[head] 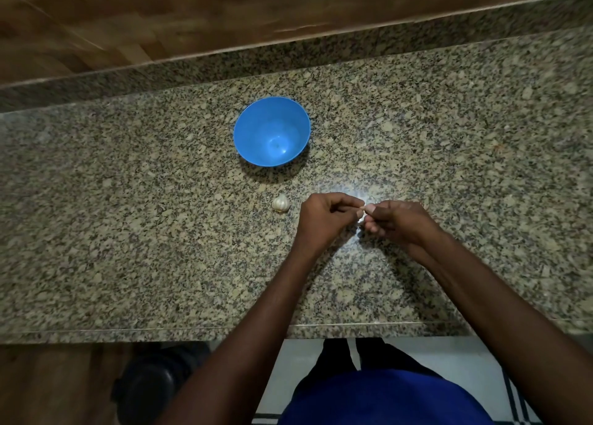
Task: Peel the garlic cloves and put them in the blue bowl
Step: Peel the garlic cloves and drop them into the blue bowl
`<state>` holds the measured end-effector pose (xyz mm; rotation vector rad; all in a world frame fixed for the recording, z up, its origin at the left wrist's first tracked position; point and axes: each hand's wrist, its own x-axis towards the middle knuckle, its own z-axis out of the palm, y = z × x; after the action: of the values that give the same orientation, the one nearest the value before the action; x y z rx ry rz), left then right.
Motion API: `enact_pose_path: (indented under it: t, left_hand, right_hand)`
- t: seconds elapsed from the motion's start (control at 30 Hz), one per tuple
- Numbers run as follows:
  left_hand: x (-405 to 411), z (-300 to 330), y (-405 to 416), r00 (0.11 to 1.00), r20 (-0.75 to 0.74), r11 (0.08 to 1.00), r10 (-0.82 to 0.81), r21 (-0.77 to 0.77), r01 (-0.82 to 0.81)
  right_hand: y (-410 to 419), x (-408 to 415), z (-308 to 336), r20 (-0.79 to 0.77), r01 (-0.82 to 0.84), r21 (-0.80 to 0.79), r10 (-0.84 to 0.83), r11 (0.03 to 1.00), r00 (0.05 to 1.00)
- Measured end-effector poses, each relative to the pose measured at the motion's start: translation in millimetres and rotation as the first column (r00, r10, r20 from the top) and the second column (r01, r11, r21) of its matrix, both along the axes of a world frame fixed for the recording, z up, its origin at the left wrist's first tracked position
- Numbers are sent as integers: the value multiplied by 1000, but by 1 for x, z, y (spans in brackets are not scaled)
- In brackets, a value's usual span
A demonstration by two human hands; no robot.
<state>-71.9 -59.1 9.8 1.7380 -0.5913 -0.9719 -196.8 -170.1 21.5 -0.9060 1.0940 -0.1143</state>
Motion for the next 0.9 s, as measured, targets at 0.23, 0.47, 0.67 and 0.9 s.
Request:
enact_pose_path:
  t: [0.23, 0.47, 0.67, 0.9]
  left_hand:
    - [-4, -2, 3, 999, 18, 998, 30, -48, -29]
    - [-4, -2, 6, 1000, 0, 997, 12, -78, -12]
    - [-4, -5, 8, 984, -154, 996, 86, -13, -89]
    - [-4, -8, 8, 955, -258, 989, 145, 13, -146]
  right_hand:
    - [2, -3, -3, 61, 35, 230, -50, 972, 997]
    - [0, -2, 1, -1, -46, 298, 48, 954, 999]
    - [5, -5, -5, 5, -28, 42, 28, 999, 1000]
    - [11, -9, -14, -130, -158, -438, 112, 885, 985]
